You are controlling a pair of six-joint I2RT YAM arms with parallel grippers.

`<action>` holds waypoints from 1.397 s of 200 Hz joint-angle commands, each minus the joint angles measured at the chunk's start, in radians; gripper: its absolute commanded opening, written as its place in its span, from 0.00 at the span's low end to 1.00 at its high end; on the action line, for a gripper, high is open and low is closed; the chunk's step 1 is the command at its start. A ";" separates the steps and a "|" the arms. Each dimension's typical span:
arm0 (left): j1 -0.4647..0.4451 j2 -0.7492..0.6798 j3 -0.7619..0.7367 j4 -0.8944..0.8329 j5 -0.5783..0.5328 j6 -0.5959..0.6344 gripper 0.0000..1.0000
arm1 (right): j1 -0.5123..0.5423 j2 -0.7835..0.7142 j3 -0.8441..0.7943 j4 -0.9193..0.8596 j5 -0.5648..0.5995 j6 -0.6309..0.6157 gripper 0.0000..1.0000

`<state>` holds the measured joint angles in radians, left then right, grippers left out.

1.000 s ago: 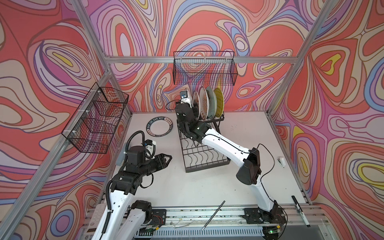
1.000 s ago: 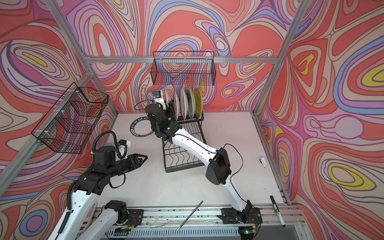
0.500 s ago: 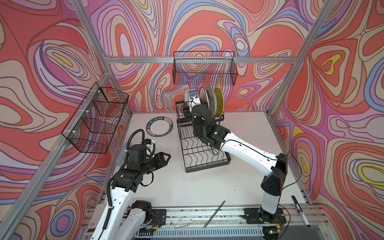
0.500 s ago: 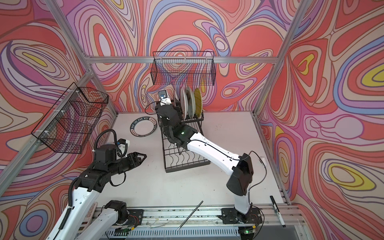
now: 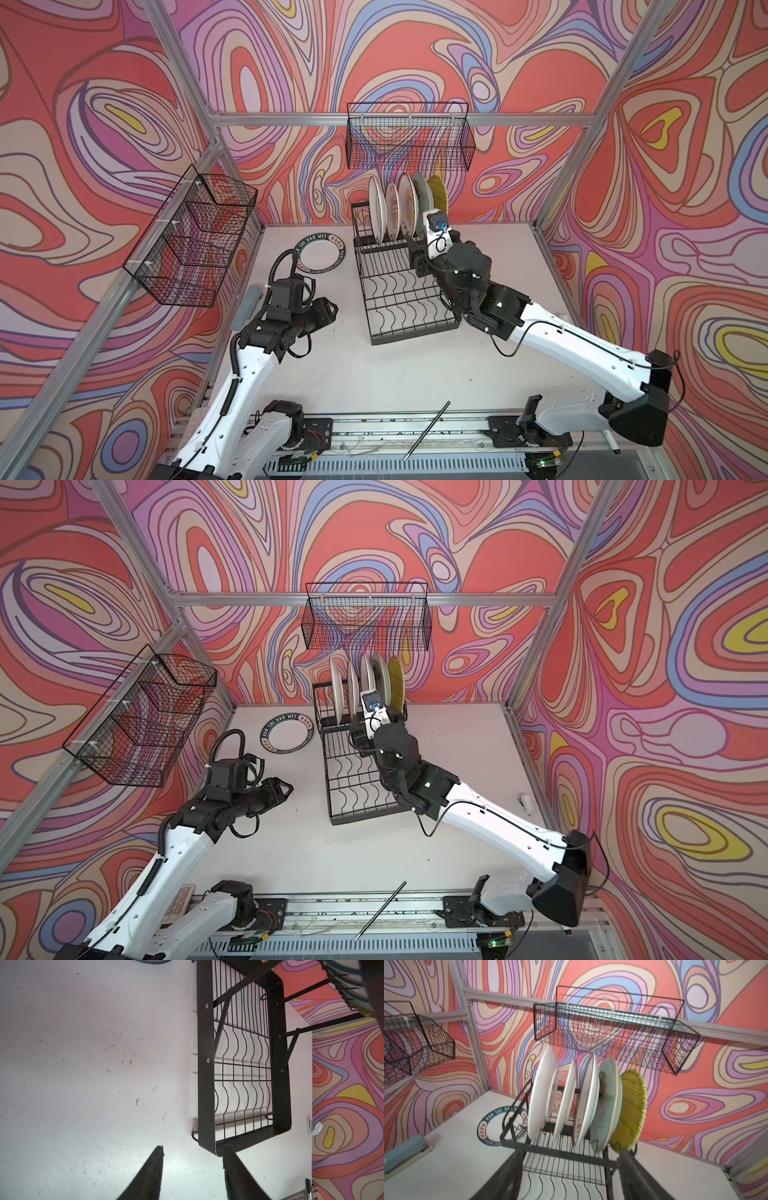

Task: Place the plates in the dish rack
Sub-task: 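Draw the right gripper back while the left gripper moves toward the flat plate, then lower the left gripper over the rim of the HAO SHI HAO WEI plate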

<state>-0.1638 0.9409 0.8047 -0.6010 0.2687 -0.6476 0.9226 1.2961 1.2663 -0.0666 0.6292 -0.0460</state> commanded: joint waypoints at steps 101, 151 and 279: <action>-0.002 0.279 -0.023 0.326 -0.329 -0.058 0.49 | -0.316 -0.429 -0.361 -0.365 0.097 0.460 0.89; 0.025 0.458 0.072 0.386 -0.261 -0.017 0.49 | -0.443 -0.252 -0.329 -0.416 -0.040 0.499 0.88; 0.106 0.847 0.345 0.431 -0.222 0.060 0.46 | -0.503 -0.345 -0.377 -0.409 -0.062 0.500 0.88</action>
<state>-0.0631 1.7546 1.0874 -0.1802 0.0772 -0.6273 0.4255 0.9615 0.9028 -0.4648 0.5575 0.4469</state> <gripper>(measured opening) 0.461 0.881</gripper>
